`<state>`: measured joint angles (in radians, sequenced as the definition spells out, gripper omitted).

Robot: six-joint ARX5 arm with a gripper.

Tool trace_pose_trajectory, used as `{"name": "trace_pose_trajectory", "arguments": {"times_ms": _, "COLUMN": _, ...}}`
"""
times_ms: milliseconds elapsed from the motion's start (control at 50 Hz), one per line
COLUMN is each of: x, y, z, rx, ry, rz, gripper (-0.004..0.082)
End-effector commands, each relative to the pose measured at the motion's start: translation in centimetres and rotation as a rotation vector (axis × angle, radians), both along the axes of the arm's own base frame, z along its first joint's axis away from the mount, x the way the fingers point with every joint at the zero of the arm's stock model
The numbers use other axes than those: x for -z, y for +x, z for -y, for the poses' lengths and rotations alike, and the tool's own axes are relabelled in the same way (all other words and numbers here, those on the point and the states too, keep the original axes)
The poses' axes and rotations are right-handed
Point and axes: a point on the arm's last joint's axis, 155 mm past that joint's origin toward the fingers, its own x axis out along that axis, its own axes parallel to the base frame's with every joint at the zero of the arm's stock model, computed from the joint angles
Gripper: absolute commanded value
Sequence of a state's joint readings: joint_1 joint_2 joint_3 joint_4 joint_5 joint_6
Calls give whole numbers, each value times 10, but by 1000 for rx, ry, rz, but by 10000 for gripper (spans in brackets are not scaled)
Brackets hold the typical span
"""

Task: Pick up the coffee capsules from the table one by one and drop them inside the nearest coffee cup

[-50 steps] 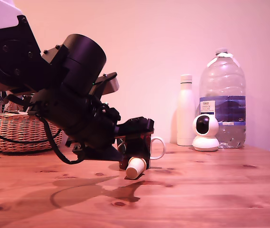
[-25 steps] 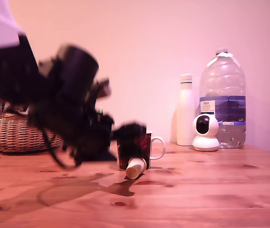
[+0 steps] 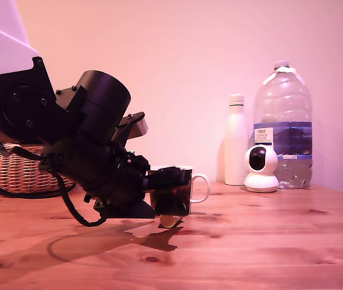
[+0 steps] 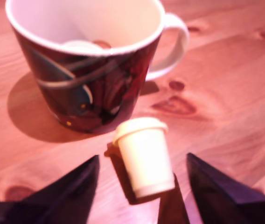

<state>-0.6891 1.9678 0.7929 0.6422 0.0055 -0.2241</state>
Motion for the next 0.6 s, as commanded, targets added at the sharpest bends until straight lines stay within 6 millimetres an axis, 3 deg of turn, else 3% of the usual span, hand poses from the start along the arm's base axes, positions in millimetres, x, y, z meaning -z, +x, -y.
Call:
{"name": "trace_pose_trajectory", "arguments": {"times_ms": 0, "x": 13, "y": -1, "z": -1, "rx": 11, "ry": 32, "rz": -13, "gripper": 438}}
{"name": "trace_pose_trajectory", "arguments": {"times_ms": 260, "x": 20, "y": -4, "z": -4, "rx": 13, "ry": 53, "rz": -38, "gripper": 150}}
{"name": "trace_pose_trajectory", "arguments": {"times_ms": 580, "x": 17, "y": -3, "z": -4, "rx": 34, "ry": 71, "rz": -10, "gripper": 129}}
